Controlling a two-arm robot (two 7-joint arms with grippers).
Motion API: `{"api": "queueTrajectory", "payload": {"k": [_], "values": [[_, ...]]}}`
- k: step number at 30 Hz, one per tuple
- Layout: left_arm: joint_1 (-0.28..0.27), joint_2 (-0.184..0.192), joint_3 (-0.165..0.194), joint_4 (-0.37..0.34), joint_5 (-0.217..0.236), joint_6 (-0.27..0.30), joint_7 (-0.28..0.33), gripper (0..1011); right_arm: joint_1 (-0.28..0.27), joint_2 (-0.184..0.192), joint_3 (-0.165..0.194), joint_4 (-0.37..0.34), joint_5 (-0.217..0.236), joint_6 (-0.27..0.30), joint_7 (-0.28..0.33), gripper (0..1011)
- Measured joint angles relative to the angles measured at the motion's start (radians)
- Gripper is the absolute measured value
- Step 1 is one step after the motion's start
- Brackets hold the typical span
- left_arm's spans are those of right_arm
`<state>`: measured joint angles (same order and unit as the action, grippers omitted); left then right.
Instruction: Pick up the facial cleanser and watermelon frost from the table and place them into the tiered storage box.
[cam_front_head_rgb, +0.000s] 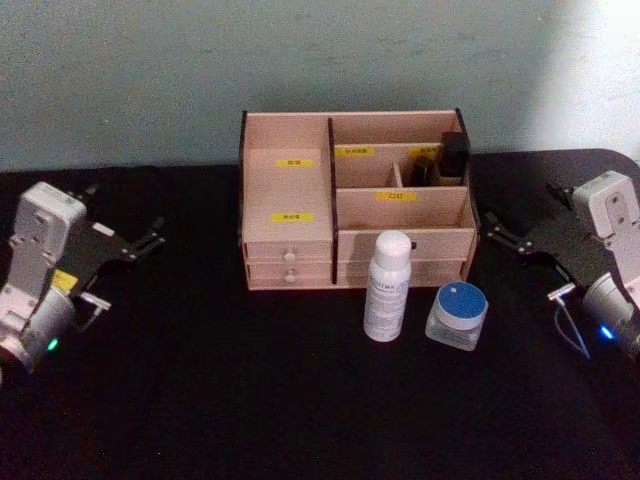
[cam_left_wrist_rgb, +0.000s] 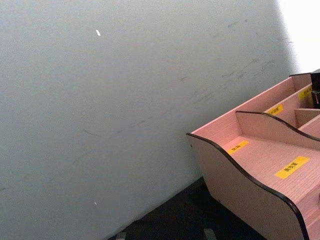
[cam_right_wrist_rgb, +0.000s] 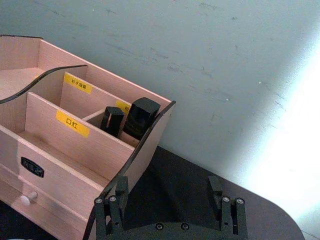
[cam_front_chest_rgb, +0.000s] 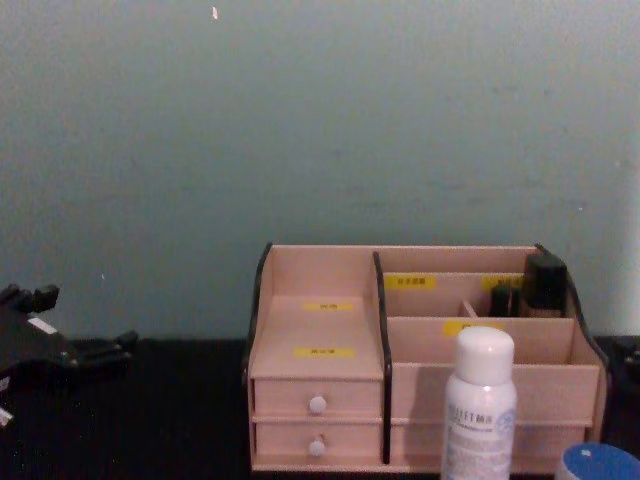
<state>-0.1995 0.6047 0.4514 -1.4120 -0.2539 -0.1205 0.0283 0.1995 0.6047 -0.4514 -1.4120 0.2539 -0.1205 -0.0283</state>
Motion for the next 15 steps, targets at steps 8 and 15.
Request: {"api": "queueTrajectory", "payload": {"k": [8,15], "values": [[0.0,0.0,0.0,0.0,0.0,0.0,0.0,1001,0.0,0.0,0.0,0.0,0.0,0.0,0.0,1000],[0.0,0.0,0.0,0.0,0.0,0.0,0.0,1001,0.0,0.0,0.0,0.0,0.0,0.0,0.0,1000]]}}
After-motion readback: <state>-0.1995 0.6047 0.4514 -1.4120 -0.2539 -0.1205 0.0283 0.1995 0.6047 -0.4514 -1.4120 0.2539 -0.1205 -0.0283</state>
